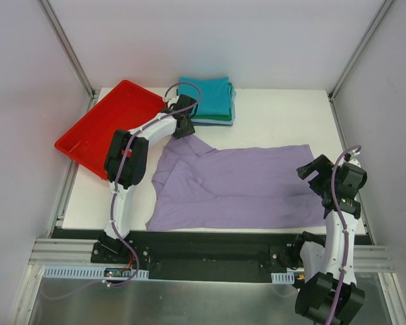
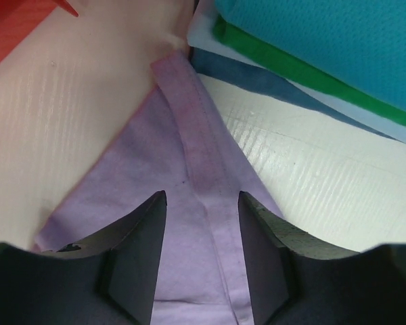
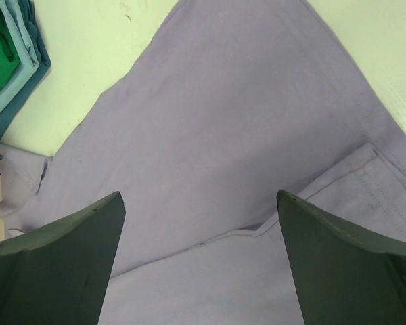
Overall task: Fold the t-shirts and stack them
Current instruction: Grap the side of the flattened tshirt furthest away from the robot with both arms
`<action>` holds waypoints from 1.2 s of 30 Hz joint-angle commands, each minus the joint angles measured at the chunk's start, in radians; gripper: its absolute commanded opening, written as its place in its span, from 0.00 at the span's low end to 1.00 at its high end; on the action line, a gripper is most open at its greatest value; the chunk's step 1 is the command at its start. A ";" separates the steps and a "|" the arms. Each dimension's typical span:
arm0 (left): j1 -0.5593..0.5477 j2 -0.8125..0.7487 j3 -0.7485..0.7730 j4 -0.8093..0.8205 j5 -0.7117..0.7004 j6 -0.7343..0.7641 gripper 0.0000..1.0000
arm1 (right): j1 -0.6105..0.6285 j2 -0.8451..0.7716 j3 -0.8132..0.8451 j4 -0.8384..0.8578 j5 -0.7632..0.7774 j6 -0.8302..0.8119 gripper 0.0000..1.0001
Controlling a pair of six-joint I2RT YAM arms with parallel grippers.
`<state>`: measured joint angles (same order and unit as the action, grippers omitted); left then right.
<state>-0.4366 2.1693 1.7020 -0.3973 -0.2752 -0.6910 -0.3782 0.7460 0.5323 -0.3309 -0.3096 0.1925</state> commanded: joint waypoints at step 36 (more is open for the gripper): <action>0.024 0.126 0.148 -0.083 0.036 -0.013 0.26 | -0.007 0.023 0.003 0.001 0.050 -0.018 0.96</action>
<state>-0.4232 2.2726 1.8072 -0.4171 -0.2424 -0.6971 -0.3782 0.7662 0.5255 -0.3340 -0.2726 0.1898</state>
